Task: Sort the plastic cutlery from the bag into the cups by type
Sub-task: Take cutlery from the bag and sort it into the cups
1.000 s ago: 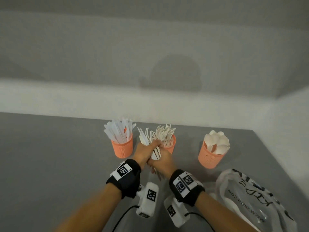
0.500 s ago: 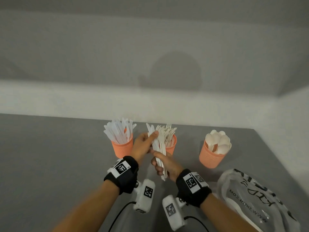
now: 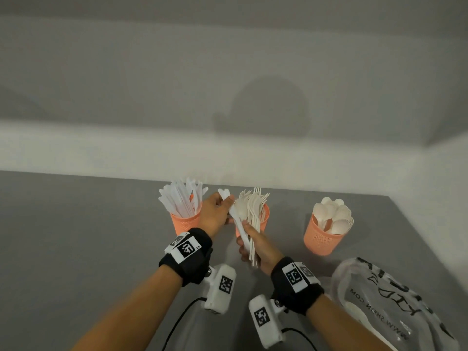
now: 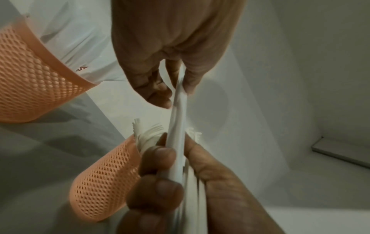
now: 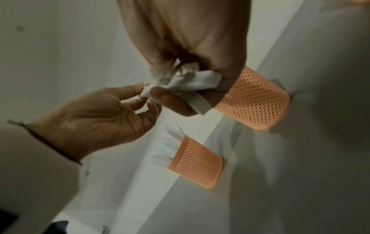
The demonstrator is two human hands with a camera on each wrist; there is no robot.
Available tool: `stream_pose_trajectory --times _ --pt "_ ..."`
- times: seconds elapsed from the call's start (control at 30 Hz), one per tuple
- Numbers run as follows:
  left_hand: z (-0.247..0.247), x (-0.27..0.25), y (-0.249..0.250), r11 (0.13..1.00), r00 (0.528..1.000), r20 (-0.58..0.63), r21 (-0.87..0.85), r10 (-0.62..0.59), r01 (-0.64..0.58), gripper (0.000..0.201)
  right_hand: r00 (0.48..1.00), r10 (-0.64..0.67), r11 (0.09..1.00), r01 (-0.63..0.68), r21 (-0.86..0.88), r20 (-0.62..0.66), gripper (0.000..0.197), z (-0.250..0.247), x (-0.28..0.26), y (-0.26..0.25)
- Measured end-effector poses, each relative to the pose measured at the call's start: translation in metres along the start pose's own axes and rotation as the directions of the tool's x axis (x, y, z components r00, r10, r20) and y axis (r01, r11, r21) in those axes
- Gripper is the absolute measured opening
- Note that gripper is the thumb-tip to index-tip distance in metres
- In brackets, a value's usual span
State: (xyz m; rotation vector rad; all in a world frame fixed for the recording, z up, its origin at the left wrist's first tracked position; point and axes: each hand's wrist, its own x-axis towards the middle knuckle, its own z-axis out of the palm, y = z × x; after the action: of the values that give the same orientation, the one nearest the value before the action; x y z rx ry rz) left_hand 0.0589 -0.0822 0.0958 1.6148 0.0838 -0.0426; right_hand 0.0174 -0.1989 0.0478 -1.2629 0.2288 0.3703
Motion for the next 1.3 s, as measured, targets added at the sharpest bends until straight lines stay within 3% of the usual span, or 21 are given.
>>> stream_pose_trajectory --times 0.2,0.33,0.5,0.6,0.67,0.77,0.83,0.9,1.07,1.2,1.3 --pt "-0.004 -0.002 -0.005 0.987 0.998 -0.010 0.144 0.068 -0.065 0.009 0.984 -0.141 0.982 0.126 -0.139 -0.111 0.027 0.000 0.005 0.004" --pt "-0.012 -0.004 -0.009 0.993 0.996 -0.070 0.108 0.055 -0.047 0.033 0.966 -0.215 0.955 0.177 -0.237 -0.144 0.029 0.006 0.007 0.004" --pt "-0.024 -0.003 -0.009 0.985 0.995 -0.063 0.162 0.073 -0.062 0.031 0.964 -0.225 0.937 0.175 -0.302 -0.141 0.029 0.013 0.010 0.005" --pt "-0.040 0.006 0.003 0.979 0.980 -0.135 0.162 0.149 -0.127 0.033 0.960 -0.232 0.940 0.180 -0.290 -0.157 0.020 0.012 0.015 0.005" --pt "-0.058 0.015 0.018 0.946 0.938 -0.201 0.217 0.284 -0.240 0.041 0.941 -0.263 0.935 0.194 -0.297 -0.213 0.021 0.006 0.020 0.005" --pt "-0.086 0.032 0.042 0.817 0.822 -0.246 0.431 0.514 -0.382 0.047 0.912 -0.323 0.883 0.194 -0.428 -0.252 0.054 -0.003 0.023 0.002" --pt "-0.099 0.042 0.051 0.733 0.764 -0.236 0.544 0.601 -0.409 0.044 0.920 -0.324 0.892 0.219 -0.396 -0.221 0.045 -0.003 0.023 -0.002" --pt "-0.105 0.050 0.051 0.664 0.746 -0.187 0.623 0.639 -0.413 0.041 0.937 -0.299 0.903 0.217 -0.370 -0.181 0.033 0.002 0.020 -0.007" --pt "-0.099 0.064 0.017 0.589 0.807 -0.044 0.708 0.588 -0.390 0.040 0.983 -0.168 0.947 0.140 -0.289 -0.073 0.010 0.008 0.020 -0.011" --pt "-0.087 0.068 -0.006 0.607 0.861 -0.017 0.716 0.508 -0.344 0.040 0.991 -0.130 0.972 0.122 -0.199 -0.026 0.013 0.011 0.016 -0.012" --pt "-0.083 0.070 -0.024 0.629 0.903 -0.026 0.726 0.429 -0.277 0.036 0.993 -0.115 0.966 0.107 -0.234 -0.021 0.016 0.011 0.014 -0.012"
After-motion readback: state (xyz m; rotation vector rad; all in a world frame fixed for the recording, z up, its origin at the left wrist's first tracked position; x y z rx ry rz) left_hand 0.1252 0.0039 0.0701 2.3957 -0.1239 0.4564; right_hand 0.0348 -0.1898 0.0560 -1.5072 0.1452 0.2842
